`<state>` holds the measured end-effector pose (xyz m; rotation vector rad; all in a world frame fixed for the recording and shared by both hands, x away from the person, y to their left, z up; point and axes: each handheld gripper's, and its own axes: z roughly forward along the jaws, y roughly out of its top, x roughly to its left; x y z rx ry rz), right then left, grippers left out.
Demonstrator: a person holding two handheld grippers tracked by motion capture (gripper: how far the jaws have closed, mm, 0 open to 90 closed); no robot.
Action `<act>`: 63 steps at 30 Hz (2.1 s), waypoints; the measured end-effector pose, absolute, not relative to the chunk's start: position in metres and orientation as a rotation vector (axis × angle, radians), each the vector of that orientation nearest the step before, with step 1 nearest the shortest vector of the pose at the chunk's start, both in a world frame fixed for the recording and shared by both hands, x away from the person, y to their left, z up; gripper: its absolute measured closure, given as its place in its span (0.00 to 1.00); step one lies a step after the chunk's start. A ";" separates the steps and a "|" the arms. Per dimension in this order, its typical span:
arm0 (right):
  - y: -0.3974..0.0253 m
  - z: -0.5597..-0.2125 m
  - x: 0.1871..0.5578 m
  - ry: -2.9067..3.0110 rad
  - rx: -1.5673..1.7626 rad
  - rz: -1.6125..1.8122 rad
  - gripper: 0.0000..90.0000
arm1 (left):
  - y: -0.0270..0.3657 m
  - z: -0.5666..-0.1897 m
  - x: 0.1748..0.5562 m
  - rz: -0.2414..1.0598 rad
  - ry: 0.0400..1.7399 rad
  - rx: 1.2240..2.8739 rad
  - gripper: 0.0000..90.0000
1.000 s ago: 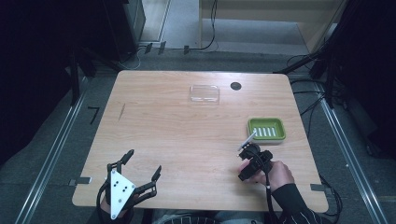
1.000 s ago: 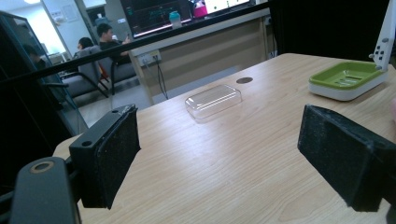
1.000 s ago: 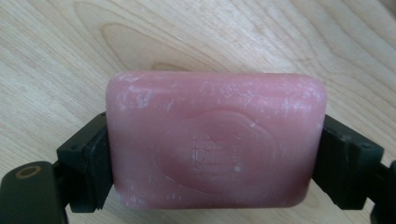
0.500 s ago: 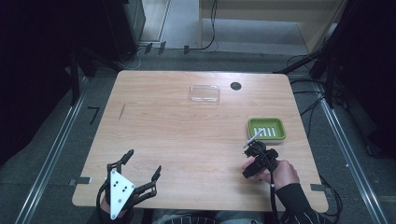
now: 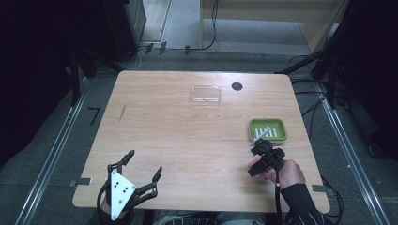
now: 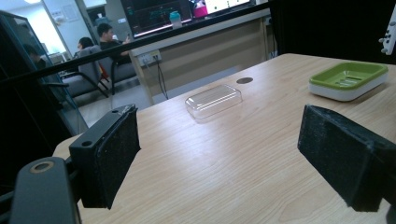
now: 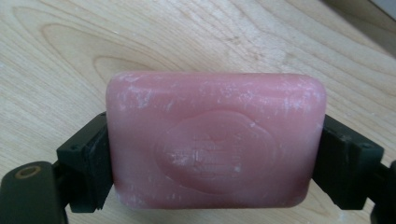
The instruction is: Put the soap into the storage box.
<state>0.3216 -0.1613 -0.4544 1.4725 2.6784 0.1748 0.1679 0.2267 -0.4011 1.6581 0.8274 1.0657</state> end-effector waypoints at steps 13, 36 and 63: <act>-0.170 -0.452 0.324 2.645 1.510 0.176 0.16 | 0.227 -0.401 0.168 1.066 0.829 1.657 0.15; -0.181 -0.446 0.330 2.594 1.573 0.188 0.16 | 0.227 -0.401 0.168 1.065 0.830 1.657 0.15; -0.193 -0.434 0.341 2.494 1.651 0.253 0.16 | 0.226 -0.401 0.168 1.067 0.830 1.657 0.15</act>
